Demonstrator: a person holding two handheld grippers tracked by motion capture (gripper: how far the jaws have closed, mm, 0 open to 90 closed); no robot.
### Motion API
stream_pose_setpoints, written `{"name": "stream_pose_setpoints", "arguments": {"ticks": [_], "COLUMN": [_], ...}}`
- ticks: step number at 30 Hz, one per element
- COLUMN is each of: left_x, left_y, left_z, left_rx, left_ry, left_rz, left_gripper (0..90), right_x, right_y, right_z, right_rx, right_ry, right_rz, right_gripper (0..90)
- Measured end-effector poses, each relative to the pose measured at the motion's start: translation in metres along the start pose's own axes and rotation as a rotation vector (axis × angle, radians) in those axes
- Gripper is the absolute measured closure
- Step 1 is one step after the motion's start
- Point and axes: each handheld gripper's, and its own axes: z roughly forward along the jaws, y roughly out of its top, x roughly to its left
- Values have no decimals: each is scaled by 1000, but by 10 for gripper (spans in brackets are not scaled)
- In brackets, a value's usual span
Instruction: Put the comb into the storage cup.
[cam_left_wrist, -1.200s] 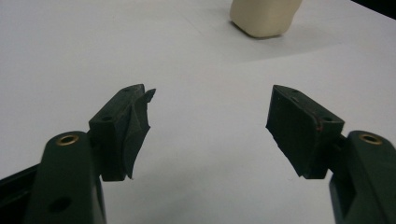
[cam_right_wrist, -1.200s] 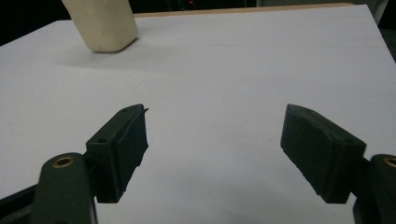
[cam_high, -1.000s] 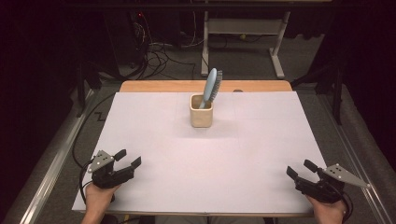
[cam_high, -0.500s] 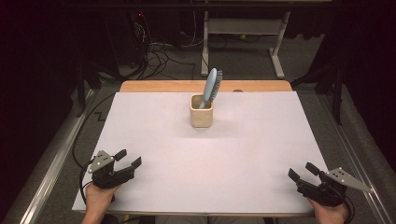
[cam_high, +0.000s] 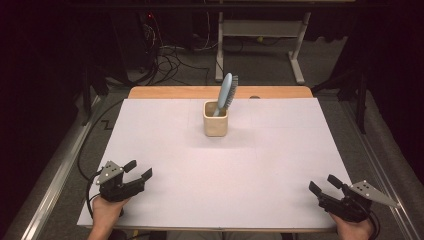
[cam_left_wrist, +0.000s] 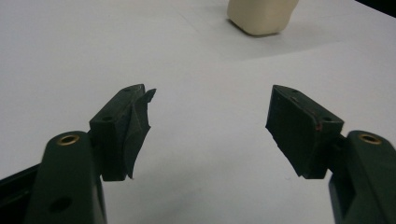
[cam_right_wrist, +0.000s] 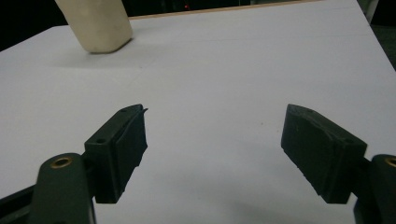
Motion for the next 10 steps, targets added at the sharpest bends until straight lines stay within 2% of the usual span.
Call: {"name": "stream_pose_setpoints", "arguments": {"ticks": [10], "left_x": [1], "left_y": [0], "left_z": [1], "left_rx": [3], "left_ry": [0], "left_rz": [-3], "left_gripper": [304], "right_x": [0], "right_y": [0], "right_z": [0], "right_rx": [-2], "right_ry": [4], "right_rz": [-4], "right_gripper": [223]}}
